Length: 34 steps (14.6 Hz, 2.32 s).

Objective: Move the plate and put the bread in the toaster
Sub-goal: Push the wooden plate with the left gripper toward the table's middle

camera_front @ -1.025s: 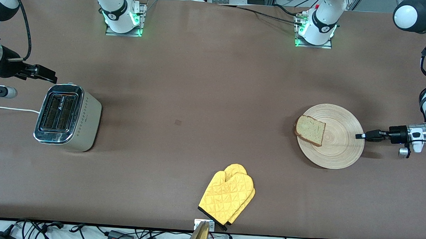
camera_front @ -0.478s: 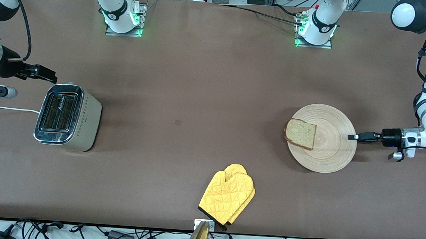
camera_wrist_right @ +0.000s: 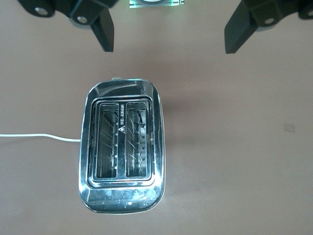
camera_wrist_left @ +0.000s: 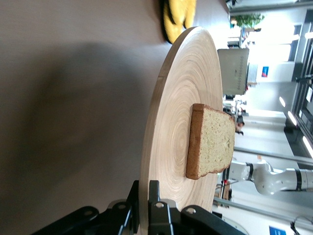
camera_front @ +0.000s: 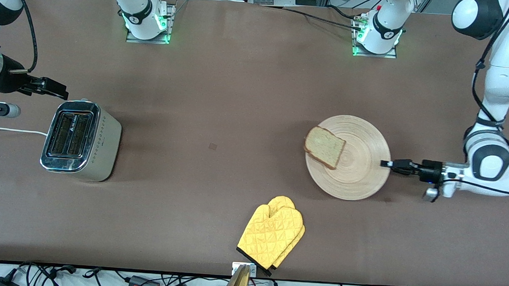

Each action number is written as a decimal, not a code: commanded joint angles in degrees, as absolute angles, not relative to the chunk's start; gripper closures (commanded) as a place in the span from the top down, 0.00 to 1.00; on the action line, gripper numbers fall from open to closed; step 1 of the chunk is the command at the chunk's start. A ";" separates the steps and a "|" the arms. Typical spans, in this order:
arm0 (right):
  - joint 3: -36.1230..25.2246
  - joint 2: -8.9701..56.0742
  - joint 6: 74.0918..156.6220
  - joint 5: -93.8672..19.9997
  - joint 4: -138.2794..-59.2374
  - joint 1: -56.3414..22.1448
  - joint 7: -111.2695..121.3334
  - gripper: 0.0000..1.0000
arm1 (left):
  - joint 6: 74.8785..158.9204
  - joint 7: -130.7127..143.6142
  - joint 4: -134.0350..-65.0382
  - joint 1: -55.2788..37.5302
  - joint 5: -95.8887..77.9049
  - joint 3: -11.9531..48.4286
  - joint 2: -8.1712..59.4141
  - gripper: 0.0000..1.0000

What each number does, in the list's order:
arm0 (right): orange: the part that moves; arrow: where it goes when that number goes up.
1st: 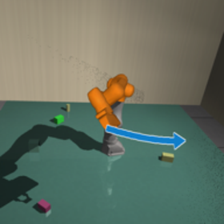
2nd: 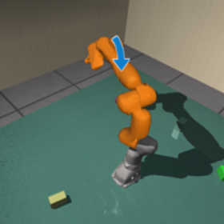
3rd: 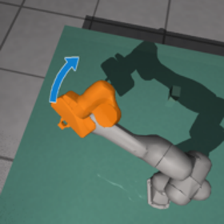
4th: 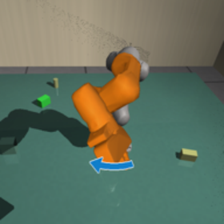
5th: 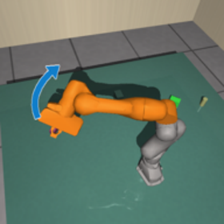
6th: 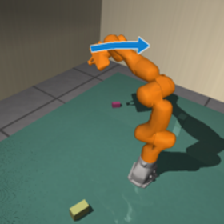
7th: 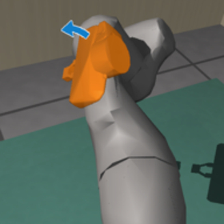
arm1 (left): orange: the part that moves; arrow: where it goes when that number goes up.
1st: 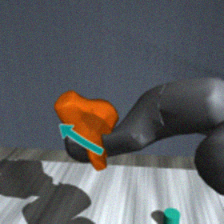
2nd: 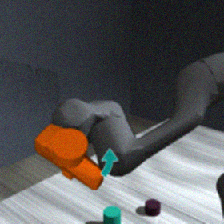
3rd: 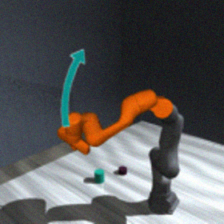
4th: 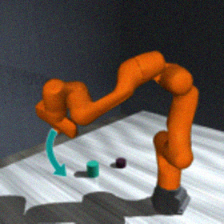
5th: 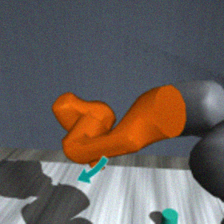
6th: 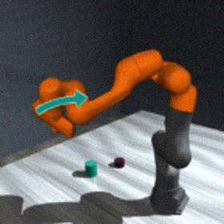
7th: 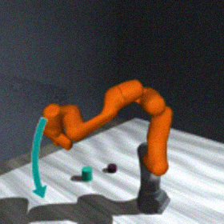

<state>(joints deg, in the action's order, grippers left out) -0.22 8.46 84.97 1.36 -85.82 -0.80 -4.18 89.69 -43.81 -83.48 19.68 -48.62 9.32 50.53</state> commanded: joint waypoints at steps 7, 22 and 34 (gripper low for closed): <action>-0.09 8.17 84.11 0.70 -85.43 -0.53 -4.48 1.00 | 111.59 -44.03 -100.62 17.84 -60.29 22.39 47.72 0.00; 0.53 8.35 83.23 -0.43 -85.43 -1.23 -4.57 1.00 | 133.07 -45.78 -105.47 11.87 -65.39 33.66 48.86 0.01; 0.44 10.11 82.53 -5.89 -86.66 -1.41 -5.01 1.00 | 122.11 -47.11 -104.86 20.46 -60.93 32.87 48.43 1.00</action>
